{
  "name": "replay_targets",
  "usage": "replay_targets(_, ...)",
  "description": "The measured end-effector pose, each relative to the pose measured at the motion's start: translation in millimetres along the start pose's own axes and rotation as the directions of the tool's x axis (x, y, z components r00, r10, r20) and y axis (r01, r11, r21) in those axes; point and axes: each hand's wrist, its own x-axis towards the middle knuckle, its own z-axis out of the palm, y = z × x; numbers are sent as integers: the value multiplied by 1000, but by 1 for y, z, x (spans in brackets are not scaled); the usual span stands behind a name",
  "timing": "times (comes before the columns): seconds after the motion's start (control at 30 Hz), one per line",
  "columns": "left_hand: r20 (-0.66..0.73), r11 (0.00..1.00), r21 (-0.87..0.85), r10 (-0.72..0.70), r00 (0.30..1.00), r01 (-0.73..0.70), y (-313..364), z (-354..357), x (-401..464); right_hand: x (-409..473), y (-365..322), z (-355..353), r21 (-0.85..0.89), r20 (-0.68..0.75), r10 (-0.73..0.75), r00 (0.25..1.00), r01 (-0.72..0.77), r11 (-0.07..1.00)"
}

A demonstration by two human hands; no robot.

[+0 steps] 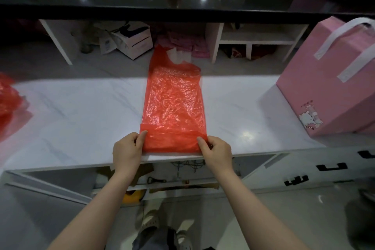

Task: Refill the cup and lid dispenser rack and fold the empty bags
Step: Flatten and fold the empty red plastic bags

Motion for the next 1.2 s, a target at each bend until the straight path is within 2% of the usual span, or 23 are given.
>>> replay_targets(0.13,10,999,47,-10,1000,10,2,2,-2,-3,1,2,68,-11,54,998,-53,996)
replay_targets(0.2,21,999,45,1,1000,-2,5,1,-5,-2,1,4,41,-4,42,999,-42,998)
replay_targets(0.27,-14,993,71,96,995,-95,4,0,-9,0,2,5,-24,11,1,1000,-1,1000)
replay_targets(0.3,-29,972,130,202,979,-197,2,0,-11,0,2,7,-55,21,-16,1000,17,998)
replay_targets(0.33,-6,923,203,336,942,-327,3,-1,-12,1,2,8,-88,25,-37,999,39,995)
replay_targets(0.4,213,747,316,545,811,-585,3,-3,-12,1,3,9,-142,40,-60,997,65,988)
replay_targets(0.47,448,613,369,541,712,-699,2,-4,-11,0,4,9,-171,50,-66,997,74,982)
replay_targets(0.57,581,592,418,410,704,-689,-7,-4,-12,3,2,7,-196,98,-56,994,74,978)
replay_targets(0.7,575,593,463,364,732,-659,-11,-1,-15,15,-1,0,-331,181,-44,982,103,938)
replay_targets(0.83,557,620,467,348,754,-631,-11,1,-14,26,-2,-9,-435,183,3,983,78,897)
replay_targets(0.97,572,583,488,348,743,-649,-10,1,-15,25,-3,-7,-455,172,-1,985,80,887)
replay_targets(1.03,579,563,501,346,738,-657,-11,2,-13,19,-2,-11,-489,181,-139,974,212,846)
replay_targets(1.1,581,548,505,355,732,-666,-12,2,-13,9,7,-17,-529,255,-387,886,463,711)
replay_targets(1.13,579,549,503,359,732,-668,-13,2,-13,4,14,-21,-536,333,-446,831,556,635)
replay_targets(1.2,574,564,486,369,731,-667,-13,2,-13,-3,25,-25,-526,467,-404,787,614,588)
